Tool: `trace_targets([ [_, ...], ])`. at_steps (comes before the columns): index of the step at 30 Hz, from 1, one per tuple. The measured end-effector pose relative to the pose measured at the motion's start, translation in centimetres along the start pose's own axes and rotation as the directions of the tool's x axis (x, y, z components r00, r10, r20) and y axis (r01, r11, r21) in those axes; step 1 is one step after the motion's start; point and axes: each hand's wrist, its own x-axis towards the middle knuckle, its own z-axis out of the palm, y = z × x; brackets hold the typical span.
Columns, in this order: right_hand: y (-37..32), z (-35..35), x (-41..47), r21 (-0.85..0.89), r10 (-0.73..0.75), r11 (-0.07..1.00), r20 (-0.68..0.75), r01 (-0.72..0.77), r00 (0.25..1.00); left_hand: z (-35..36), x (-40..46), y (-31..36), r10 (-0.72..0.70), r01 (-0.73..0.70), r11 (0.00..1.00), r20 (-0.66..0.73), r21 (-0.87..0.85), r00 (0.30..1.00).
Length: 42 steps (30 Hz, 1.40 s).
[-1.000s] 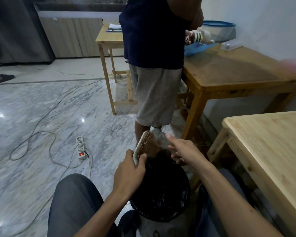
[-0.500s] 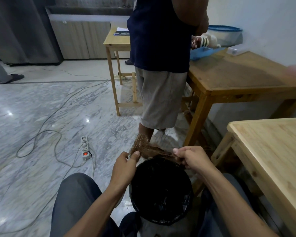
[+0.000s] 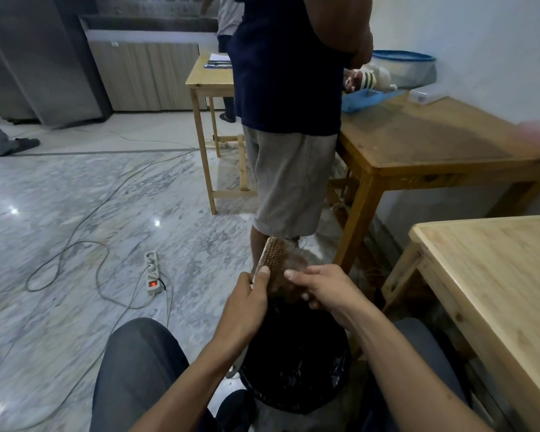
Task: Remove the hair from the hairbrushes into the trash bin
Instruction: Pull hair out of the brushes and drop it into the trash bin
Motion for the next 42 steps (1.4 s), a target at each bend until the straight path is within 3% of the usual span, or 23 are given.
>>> trace_targets([
  [8,0.9,-3.4,-0.5,-0.102,0.082,0.99,-0.133,-0.096,0.988,-2.9,2.4,-1.1,-0.171,0.131,0.92,-0.075,-0.369,0.982],
  [10,1.3,-4.0,-0.4,-0.09,0.107,0.988,-0.171,-0.123,0.979,-2.9,2.4,-1.3,-0.162,0.129,0.928,-0.067,-0.348,0.984],
  [15,0.8,-3.3,-0.2,-0.282,0.118,0.945,-0.171,-0.164,0.978,-1.4,1.7,-1.1,-0.036,0.025,0.985,-0.062,-0.168,0.997],
  [19,-0.3,-2.3,0.0,-0.145,0.042,0.987,-0.186,-0.07,0.982,-0.5,0.9,0.1,0.047,-0.049,0.997,-0.033,-0.063,0.998],
  [21,-0.7,-1.9,0.0,-0.079,0.013,0.997,-0.131,-0.023,0.991,-0.3,0.7,0.9,0.065,-0.067,0.996,-0.04,-0.065,0.997],
  [27,0.1,-0.7,-0.5,0.087,-0.052,0.996,0.209,0.035,0.977,-0.3,0.9,2.5,0.071,-0.07,0.993,0.009,-0.095,0.997],
  [29,0.7,-0.3,-0.7,0.054,-0.085,0.996,0.234,0.075,0.969,-0.6,0.9,2.8,0.061,-0.059,0.995,0.01,-0.084,0.998],
  [32,1.4,-0.6,-0.9,-0.026,-0.085,0.996,0.124,0.089,0.989,-1.6,0.9,3.6,0.024,-0.028,0.991,-0.029,-0.129,0.999],
  [36,2.2,-1.9,-0.6,-0.377,-0.126,0.918,0.012,0.122,0.992,-2.4,1.2,4.3,0.005,-0.023,0.976,-0.083,-0.217,0.997],
  [39,2.9,-2.7,0.1,-0.605,-0.08,0.796,-0.072,0.02,0.994,-2.3,1.0,4.6,0.016,-0.035,0.976,-0.092,-0.216,0.996],
  [42,3.4,-3.1,0.8,-0.619,0.007,0.776,-0.182,-0.12,0.983,-2.2,0.7,4.6,0.036,-0.05,0.981,-0.079,-0.188,0.996],
])
